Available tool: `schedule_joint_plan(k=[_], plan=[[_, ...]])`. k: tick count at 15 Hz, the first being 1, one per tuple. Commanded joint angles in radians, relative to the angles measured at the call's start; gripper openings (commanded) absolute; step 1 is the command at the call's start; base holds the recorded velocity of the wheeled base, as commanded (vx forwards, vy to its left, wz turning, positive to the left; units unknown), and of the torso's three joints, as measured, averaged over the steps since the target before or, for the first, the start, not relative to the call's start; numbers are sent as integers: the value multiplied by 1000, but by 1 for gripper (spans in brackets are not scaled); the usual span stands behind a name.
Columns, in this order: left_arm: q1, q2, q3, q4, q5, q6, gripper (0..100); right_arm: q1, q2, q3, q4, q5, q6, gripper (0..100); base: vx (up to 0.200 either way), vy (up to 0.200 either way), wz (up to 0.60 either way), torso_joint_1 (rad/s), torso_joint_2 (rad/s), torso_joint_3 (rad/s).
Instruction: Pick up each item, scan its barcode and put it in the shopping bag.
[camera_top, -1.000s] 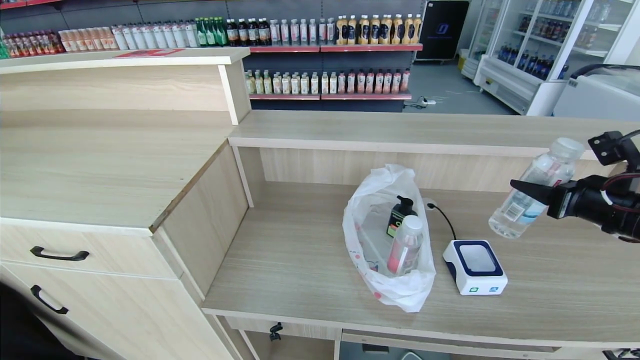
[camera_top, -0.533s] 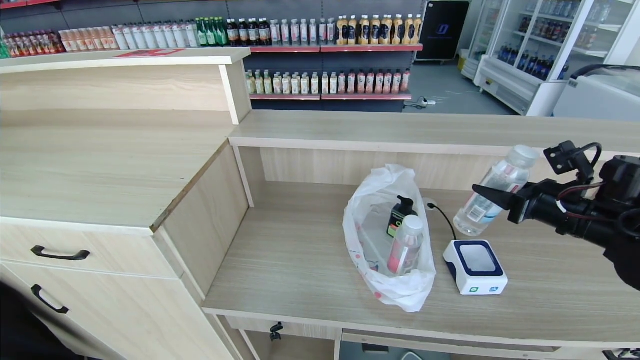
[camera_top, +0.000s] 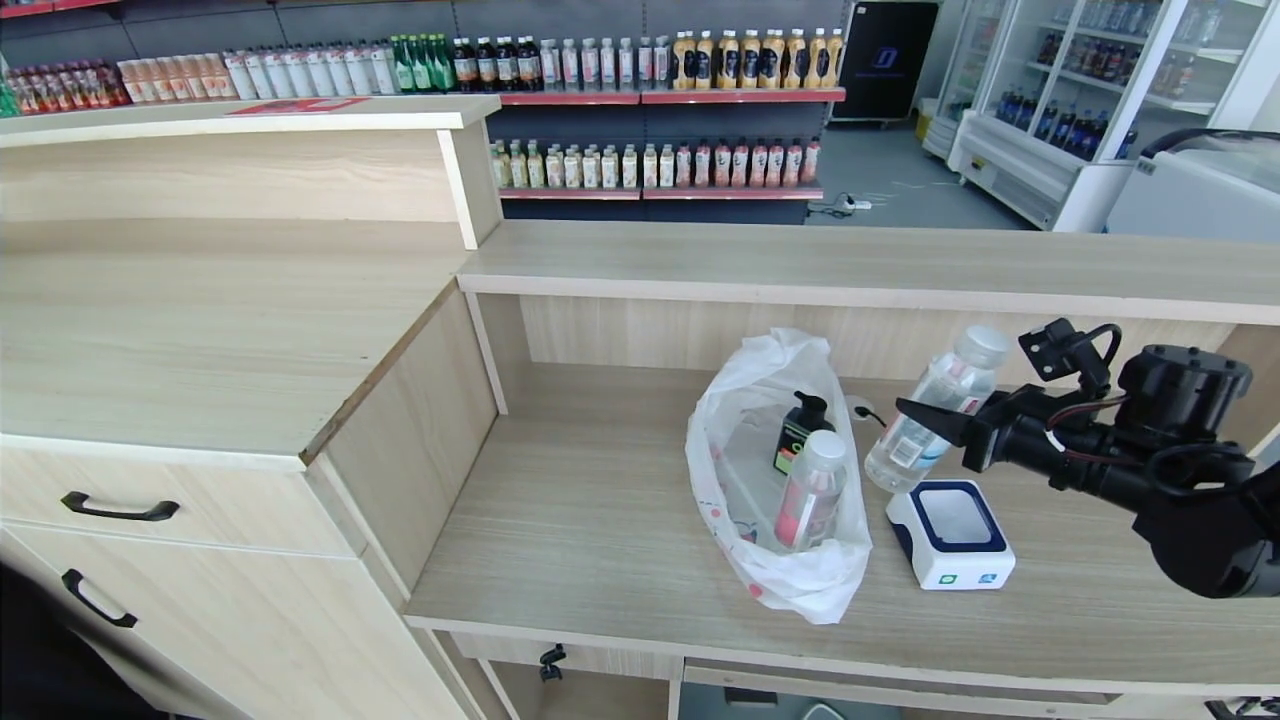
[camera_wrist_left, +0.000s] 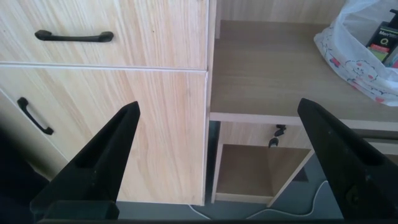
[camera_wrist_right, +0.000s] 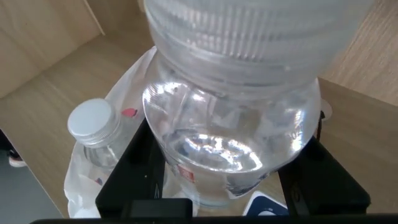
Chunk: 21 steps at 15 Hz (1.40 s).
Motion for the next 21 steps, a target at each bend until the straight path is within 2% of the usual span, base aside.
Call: schedule_joint_plan(k=[1,9,21], plan=[[0,1,0,0,0,0,100,11,47,2,-16,1,-5,0,0,0,0,0,0,0],[0,1,0,0,0,0,100,32,131,-4,-99,2,-20,0,0,0,0,0,0,0],[0,1,0,0,0,0,100,80,262,-64,-254,108,-13,0,0,0,0,0,0,0]])
